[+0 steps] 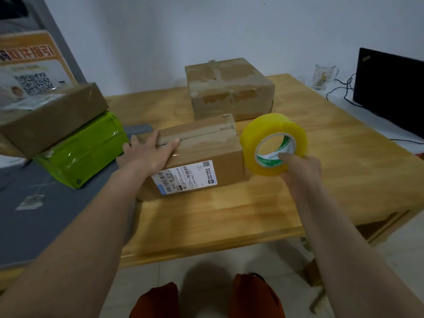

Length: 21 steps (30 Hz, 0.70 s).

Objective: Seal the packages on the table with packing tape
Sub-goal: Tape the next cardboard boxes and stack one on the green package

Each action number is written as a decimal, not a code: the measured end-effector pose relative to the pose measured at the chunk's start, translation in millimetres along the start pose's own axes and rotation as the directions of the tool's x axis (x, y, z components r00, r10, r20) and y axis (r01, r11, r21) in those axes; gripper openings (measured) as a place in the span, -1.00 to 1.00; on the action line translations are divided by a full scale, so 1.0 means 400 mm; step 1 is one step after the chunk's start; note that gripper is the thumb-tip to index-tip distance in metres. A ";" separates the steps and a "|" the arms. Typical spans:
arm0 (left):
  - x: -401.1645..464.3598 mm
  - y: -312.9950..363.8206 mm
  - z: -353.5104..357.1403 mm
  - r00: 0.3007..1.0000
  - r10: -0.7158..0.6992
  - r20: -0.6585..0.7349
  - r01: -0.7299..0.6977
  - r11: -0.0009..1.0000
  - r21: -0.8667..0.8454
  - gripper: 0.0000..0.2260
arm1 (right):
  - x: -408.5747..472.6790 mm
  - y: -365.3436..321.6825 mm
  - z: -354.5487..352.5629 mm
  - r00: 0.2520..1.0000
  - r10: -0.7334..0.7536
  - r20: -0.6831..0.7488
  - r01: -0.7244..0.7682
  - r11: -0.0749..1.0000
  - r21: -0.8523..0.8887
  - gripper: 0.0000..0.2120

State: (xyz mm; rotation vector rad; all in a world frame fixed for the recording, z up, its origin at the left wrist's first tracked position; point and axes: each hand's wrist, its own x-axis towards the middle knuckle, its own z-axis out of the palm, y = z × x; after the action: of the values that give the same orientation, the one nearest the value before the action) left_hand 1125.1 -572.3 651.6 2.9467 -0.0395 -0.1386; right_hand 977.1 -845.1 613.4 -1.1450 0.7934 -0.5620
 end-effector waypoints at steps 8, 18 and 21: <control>0.015 -0.059 -0.006 1.000 0.000 -0.016 -0.003 0.988 -0.157 -0.28 | -0.110 0.013 0.157 0.884 0.201 0.422 -0.361 0.867 0.343 -0.81; -0.120 0.036 -0.073 0.836 0.514 -0.191 -0.548 0.769 -0.329 -0.15 | -0.142 -0.066 0.192 0.960 -0.006 0.281 -0.081 0.952 0.296 -0.47; -0.146 0.102 -0.128 0.734 0.654 -0.180 -0.678 0.693 -0.247 0.07 | -0.161 -0.071 0.189 0.968 -0.046 0.248 -0.029 0.957 0.290 -0.50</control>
State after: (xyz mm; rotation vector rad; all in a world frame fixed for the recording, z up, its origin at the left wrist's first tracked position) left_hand 1071.0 -600.8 714.8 2.4362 -0.9829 0.0770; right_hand 997.9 -762.5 672.1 -0.9236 0.4671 -0.5086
